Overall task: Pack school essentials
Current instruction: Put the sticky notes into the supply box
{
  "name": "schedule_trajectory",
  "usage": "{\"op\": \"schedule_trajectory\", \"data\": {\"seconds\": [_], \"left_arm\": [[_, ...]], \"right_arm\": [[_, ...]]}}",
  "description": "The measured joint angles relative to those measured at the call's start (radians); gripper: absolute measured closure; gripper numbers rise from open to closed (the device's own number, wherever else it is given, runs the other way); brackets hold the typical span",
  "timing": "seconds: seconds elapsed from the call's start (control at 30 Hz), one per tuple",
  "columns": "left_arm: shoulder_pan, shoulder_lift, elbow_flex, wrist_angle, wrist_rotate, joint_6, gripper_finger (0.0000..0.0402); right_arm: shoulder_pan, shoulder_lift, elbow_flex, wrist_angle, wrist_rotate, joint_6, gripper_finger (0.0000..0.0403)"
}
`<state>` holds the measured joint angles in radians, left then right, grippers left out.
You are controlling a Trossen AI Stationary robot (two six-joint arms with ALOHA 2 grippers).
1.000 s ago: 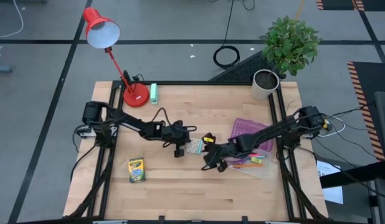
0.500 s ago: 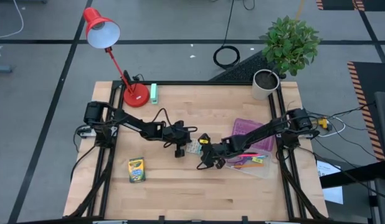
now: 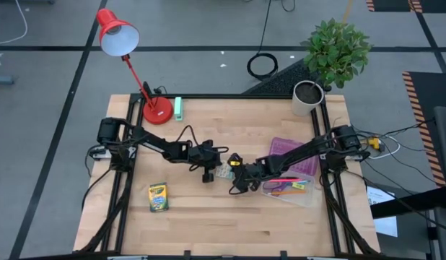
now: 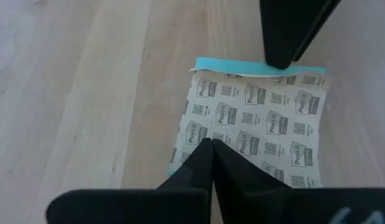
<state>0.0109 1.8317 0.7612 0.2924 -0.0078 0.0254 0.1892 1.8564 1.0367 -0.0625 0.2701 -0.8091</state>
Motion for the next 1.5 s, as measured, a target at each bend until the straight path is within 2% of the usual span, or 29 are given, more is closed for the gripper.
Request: {"op": "schedule_trajectory", "data": {"seconds": [0.33, 0.67, 0.87, 1.23, 1.5], "left_arm": [[0.001, 0.0, 0.0, -0.003, 0.017, 0.022, 0.0392], [0.001, 0.001, -0.001, -0.003, 0.019, 0.037, 0.0392], [0.001, 0.001, -0.001, -0.003, 0.021, 0.038, 0.0391], [0.0, 0.002, -0.002, 0.009, 0.015, 0.043, 0.0392], [0.0, 0.002, -0.002, 0.011, 0.011, 0.043, 0.0387]], "right_arm": [[-0.007, 0.048, 0.002, 0.082, 0.037, -0.07, 0.0195], [-0.006, 0.05, 0.0, 0.102, 0.046, -0.093, 0.0202], [-0.006, 0.048, -0.001, 0.101, 0.042, -0.096, 0.0222], [-0.005, 0.049, -0.001, 0.096, -0.006, -0.149, 0.0305], [-0.003, 0.049, -0.001, 0.096, -0.014, -0.149, 0.0345]]}}
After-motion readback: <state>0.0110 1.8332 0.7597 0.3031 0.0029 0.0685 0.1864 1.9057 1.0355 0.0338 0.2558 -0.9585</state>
